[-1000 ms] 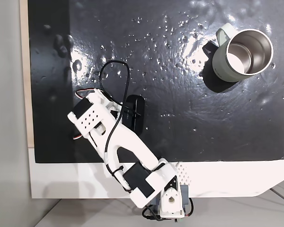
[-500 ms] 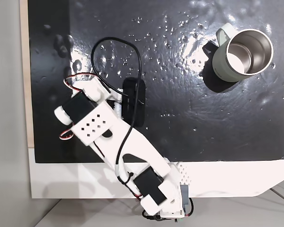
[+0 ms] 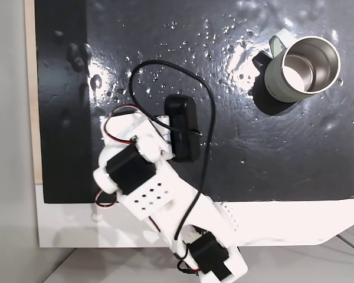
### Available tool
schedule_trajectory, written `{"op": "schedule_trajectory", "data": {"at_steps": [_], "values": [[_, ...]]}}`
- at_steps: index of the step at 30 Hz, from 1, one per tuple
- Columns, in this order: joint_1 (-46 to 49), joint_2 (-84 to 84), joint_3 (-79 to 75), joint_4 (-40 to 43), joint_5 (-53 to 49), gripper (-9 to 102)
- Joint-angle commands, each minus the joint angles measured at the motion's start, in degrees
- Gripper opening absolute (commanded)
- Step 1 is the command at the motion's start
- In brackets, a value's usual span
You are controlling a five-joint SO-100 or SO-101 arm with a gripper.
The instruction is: Grasp a pengrip and put it in the cup.
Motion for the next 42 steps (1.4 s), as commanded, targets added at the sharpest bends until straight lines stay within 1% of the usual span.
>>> {"op": "schedule_trajectory", "data": {"at_steps": [1, 10, 15, 19, 24, 29, 35, 42], "values": [[5.98, 8.26, 3.6, 0.62, -3.69, 0], [26.98, 17.23, 9.32, 0.79, -18.63, 0], [38.23, 16.96, 8.53, 0.79, -26.63, 0], [46.58, 13.01, 5.27, 0.7, -31.82, 0], [54.84, 4.57, -3.16, 0.53, -36.12, 0], [60.29, -5.01, -14.15, 0.44, -39.81, 0], [64.86, -17.31, -28.48, 0.44, -42.45, 0], [67.59, -31.29, -46.85, 0.44, -44.12, 0]]}}
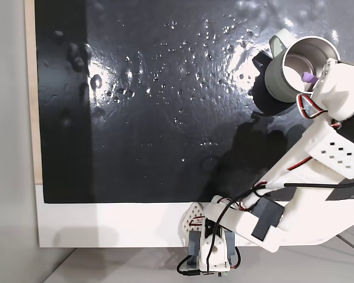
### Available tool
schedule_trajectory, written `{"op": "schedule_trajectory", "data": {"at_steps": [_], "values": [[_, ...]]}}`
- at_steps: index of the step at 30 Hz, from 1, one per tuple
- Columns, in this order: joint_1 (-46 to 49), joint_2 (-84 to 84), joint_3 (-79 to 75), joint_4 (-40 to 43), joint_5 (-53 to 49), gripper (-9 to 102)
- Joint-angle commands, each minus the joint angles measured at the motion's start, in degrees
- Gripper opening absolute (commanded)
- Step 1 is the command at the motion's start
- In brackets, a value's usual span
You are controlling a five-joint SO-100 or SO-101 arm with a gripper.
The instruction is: Grasp a pengrip and put it in the cup.
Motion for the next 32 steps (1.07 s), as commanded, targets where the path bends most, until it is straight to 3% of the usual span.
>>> {"op": "schedule_trajectory", "data": {"at_steps": [1, 6, 13, 14, 17, 19, 32], "values": [[1.41, -5.1, -11.95, 0.35, -1.14, 0], [1.58, -12.22, -21.62, 0.35, -1.23, 0], [0.79, -14.33, -23.73, 0.44, -0.97, 0], [0.7, -14.24, -23.29, 0.53, -0.79, 5], [1.23, -13.8, -22.68, 0.53, 1.32, 34], [1.49, -13.62, -22.68, 0.53, 1.49, 40], [1.58, -11.69, -22.06, 0.62, 1.58, 39]]}}
